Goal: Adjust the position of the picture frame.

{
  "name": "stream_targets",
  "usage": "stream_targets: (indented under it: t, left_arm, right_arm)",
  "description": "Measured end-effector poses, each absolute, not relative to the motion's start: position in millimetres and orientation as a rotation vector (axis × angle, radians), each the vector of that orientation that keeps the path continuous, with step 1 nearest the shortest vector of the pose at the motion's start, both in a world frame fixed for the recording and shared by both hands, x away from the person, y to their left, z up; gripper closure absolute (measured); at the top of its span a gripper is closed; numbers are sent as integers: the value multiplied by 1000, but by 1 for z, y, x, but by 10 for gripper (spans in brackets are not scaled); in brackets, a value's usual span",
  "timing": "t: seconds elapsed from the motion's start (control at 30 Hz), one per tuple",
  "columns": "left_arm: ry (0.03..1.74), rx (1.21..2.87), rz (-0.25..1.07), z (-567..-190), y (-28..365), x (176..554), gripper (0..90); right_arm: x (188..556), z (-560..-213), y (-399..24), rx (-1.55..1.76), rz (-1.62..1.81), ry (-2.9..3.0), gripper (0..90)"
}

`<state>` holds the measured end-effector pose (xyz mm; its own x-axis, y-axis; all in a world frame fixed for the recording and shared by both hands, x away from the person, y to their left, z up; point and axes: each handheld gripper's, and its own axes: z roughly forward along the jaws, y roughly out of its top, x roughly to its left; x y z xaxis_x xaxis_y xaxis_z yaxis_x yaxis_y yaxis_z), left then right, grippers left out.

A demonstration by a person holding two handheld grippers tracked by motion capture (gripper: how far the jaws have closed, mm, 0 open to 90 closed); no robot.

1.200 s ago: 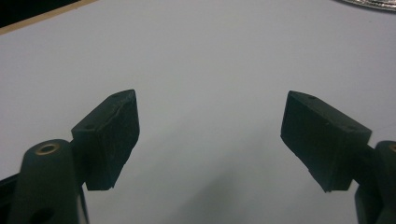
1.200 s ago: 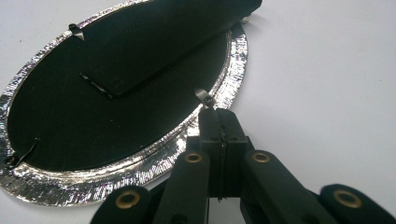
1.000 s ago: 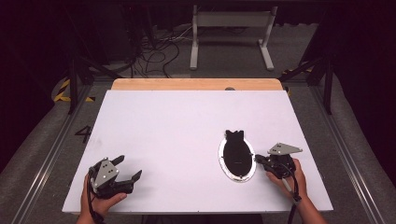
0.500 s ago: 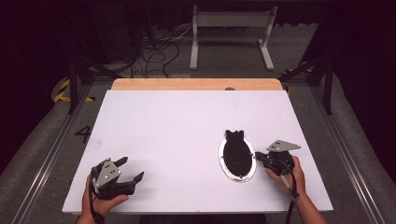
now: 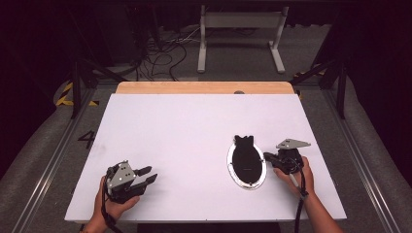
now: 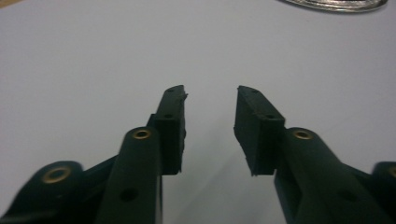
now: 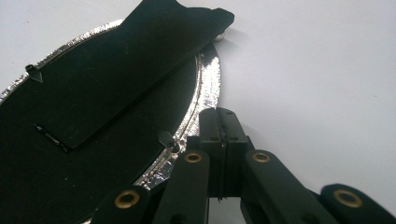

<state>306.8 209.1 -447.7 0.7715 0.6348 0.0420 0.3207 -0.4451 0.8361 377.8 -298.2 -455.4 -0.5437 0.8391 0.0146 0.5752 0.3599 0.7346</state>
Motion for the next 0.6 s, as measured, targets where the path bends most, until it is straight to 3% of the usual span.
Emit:
stream_targets:
  t: [0.2,0.6]
  left_arm:
    - [675,2099,445,-446,198,315,899]
    - [513,2185,369,-450,136,357,900]
  right_arm:
    - [381,-455,-300,1244,1022,2281,900]
    - [386,-457,-298,1268,1070,2291,900]
